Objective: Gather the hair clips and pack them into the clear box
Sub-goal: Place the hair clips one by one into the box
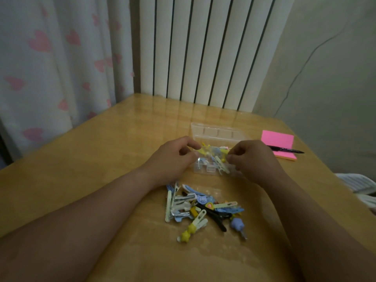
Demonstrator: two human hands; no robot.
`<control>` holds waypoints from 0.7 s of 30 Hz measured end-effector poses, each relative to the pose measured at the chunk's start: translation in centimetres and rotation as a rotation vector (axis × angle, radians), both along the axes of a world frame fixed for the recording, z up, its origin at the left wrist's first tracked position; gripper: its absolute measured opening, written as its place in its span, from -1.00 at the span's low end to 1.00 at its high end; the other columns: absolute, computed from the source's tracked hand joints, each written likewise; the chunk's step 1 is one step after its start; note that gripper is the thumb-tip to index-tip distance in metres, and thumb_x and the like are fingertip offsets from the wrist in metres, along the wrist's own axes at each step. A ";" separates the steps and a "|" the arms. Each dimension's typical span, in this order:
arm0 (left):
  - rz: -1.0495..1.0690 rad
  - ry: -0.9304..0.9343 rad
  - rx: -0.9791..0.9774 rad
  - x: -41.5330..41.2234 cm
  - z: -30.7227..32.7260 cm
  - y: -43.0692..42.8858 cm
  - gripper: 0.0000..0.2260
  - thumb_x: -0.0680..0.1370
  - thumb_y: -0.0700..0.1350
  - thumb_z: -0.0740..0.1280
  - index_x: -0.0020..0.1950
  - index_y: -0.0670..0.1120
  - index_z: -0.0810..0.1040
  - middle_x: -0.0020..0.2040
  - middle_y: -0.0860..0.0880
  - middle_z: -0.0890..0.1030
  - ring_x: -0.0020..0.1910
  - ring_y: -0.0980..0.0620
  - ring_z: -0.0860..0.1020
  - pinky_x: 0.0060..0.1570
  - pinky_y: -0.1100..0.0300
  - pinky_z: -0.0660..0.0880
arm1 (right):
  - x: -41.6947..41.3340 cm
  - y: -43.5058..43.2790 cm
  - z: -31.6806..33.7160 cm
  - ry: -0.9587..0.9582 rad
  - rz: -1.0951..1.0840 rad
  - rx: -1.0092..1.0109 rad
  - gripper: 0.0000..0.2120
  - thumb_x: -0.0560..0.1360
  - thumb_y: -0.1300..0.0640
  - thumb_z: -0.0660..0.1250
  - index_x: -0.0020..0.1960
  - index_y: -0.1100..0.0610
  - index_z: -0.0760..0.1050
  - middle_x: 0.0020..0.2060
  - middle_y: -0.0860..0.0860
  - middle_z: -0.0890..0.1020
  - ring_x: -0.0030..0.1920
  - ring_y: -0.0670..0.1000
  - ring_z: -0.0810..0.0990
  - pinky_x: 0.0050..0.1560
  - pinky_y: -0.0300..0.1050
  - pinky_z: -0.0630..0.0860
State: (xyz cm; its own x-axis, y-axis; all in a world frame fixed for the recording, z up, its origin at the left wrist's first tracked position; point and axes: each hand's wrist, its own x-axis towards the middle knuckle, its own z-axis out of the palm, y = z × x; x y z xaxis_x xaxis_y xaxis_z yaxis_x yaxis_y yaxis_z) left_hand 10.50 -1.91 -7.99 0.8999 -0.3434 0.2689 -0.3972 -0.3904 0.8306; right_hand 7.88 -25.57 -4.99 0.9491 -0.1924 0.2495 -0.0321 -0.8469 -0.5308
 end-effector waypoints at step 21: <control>0.014 -0.005 0.017 -0.6 0.5 0.1 -0.83 0.67 0.01 0.36 0.25 0.10 0.64 -0.04 0.02 0.66 -0.05 0.07 0.60 0.07 0.00 0.58 | -4.5 1.5 3.4 -0.007 0.423 -0.026 -0.98 0.57 0.02 0.47 -0.03 -0.09 0.68 -0.18 -0.17 0.71 -0.14 -0.21 0.66 -0.07 -0.19 0.60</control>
